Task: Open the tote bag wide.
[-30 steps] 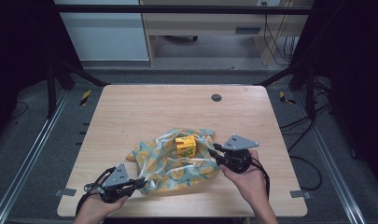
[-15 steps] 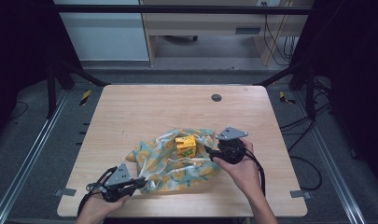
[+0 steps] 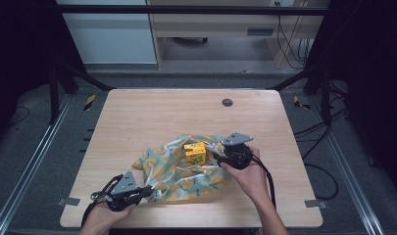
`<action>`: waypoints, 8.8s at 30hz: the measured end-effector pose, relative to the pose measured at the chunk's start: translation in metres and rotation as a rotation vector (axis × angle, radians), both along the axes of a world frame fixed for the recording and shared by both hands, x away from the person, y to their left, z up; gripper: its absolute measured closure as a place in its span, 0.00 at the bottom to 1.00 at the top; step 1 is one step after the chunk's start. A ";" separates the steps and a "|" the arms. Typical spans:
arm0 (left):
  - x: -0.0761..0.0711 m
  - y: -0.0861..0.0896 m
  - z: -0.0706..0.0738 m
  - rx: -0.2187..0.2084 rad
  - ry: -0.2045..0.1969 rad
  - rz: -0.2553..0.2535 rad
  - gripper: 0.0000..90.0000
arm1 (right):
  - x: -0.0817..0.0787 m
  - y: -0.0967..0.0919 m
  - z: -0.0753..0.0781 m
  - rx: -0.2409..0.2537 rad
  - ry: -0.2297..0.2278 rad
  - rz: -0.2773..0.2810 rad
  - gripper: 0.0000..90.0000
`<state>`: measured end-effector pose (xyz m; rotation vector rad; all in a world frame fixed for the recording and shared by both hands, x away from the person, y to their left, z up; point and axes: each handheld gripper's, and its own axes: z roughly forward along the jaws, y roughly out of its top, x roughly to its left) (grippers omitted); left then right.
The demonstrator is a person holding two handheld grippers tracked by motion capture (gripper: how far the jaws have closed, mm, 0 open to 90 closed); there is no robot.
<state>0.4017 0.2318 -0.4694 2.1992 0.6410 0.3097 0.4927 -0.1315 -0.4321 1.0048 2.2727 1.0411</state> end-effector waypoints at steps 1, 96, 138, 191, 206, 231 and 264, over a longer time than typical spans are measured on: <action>0.000 0.000 0.000 0.006 -0.002 0.001 0.98 | 0.001 0.002 -0.004 0.002 0.007 0.001 0.52; 0.011 -0.013 0.003 0.010 -0.098 0.110 0.50 | 0.033 -0.027 -0.006 0.012 -0.001 -0.090 0.44; 0.109 -0.067 0.032 0.056 -0.110 0.137 0.35 | -0.045 -0.011 -0.028 0.049 0.055 0.046 0.20; 0.144 -0.074 0.003 0.124 -0.005 0.233 0.97 | -0.041 -0.037 -0.045 -0.122 0.140 0.079 0.99; 0.143 -0.072 -0.003 0.130 -0.027 0.238 0.98 | -0.037 -0.052 -0.047 -0.110 0.146 0.068 0.99; 0.140 -0.079 -0.018 0.183 -0.087 0.272 0.99 | -0.033 -0.056 -0.053 -0.118 0.169 0.063 0.99; 0.128 -0.075 -0.012 0.137 -0.091 0.298 0.64 | -0.037 -0.055 -0.045 -0.056 0.085 0.051 0.69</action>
